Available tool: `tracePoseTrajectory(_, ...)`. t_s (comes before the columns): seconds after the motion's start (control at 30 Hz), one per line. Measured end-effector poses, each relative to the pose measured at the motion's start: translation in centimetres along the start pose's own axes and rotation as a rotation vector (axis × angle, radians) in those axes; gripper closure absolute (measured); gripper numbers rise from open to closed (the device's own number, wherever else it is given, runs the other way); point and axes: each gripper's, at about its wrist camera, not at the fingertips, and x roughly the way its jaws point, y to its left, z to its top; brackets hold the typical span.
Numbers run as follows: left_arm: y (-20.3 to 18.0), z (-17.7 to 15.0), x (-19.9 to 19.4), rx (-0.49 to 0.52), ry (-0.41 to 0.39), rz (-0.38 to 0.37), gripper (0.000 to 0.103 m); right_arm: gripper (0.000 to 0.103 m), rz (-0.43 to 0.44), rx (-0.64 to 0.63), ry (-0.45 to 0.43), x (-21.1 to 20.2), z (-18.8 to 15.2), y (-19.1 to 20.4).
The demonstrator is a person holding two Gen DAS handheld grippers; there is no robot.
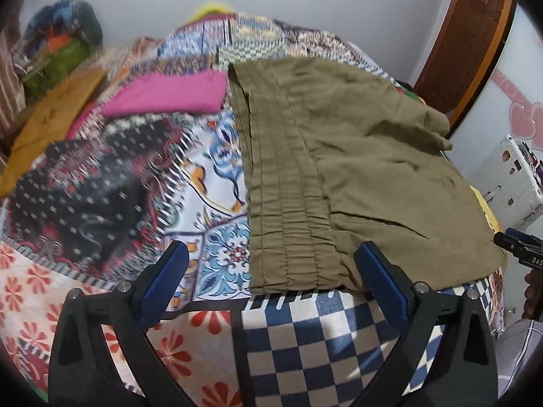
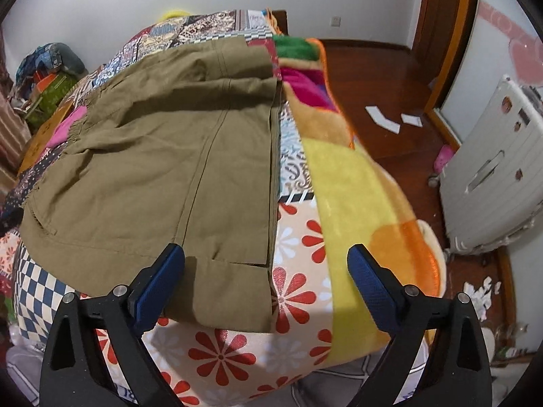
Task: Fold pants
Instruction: 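Lower the left tool to the elastic waistband while the right tool reaches the pant leg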
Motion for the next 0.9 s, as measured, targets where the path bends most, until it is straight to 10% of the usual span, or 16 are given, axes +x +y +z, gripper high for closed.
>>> tracePoseTrajectory(0.37,-0.3,0.2,1.1,-0.038,0.033,-0.135,0.04,0.055,0.072,-0.076,0.031,1.4,-0.4,1.7)
tracePoseTrajectory(0.9,-2.3,-1.7,-2.2,0.053,0.03,-0.058,0.049,0.068,0.051,-0.125,0.05,1.9,0.0,1.1)
